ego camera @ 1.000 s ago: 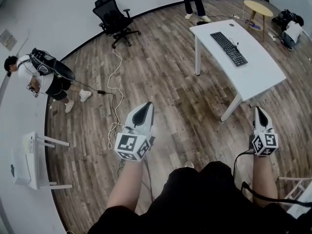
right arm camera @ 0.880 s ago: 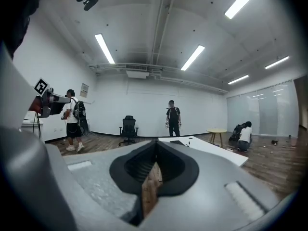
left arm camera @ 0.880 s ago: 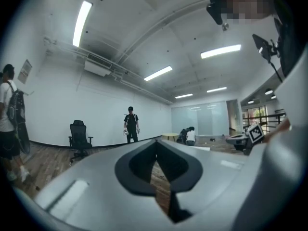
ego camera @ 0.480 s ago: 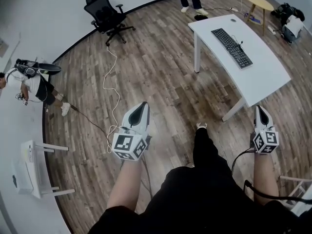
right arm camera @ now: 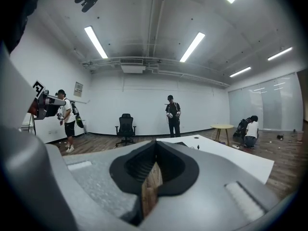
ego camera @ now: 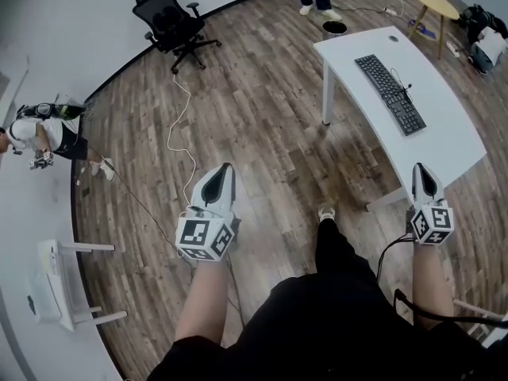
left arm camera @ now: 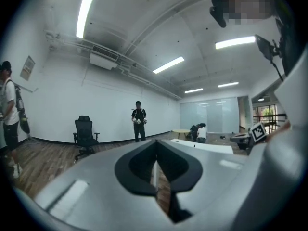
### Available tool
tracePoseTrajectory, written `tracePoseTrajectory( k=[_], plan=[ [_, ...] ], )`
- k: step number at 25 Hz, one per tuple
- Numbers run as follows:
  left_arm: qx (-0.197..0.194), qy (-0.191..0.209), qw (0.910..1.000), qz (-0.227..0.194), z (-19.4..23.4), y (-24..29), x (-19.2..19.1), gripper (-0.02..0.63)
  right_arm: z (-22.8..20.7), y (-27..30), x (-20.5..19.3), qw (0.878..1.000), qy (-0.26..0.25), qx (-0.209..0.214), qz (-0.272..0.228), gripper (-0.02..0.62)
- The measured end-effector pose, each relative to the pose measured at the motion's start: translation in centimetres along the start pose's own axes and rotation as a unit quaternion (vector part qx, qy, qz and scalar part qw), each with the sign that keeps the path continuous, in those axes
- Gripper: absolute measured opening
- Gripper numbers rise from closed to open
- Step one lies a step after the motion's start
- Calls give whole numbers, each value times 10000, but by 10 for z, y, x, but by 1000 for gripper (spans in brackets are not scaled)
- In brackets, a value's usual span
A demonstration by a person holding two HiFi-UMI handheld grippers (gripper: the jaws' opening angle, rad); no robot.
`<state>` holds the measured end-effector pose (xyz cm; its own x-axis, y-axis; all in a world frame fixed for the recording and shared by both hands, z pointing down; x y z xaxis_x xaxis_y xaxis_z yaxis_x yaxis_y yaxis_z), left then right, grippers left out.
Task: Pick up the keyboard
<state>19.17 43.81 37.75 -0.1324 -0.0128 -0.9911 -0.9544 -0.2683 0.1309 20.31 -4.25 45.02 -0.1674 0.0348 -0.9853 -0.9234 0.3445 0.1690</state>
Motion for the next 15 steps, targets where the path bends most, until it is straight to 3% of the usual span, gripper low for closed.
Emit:
tracePoseTrajectory(
  k=[9, 15],
  plan=[
    [17, 137, 9999, 95, 10, 131, 30, 2, -59, 119, 22, 9998, -14, 177, 35, 2],
    [60, 229, 9996, -173, 15, 206, 61, 2, -92, 194, 46, 9987, -194, 417, -197, 2]
  ],
)
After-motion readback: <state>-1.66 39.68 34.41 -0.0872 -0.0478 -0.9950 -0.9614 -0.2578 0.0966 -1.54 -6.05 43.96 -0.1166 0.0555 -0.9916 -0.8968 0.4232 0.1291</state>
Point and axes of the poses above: the fingertips, and each gripper's own axes: y forward along the fingers, z to its left, x out of its top, the point moved 2 cm from there along -y, backward along the fingers, and after that the axes turned 10 degrees about x, right-handed, at the moved point
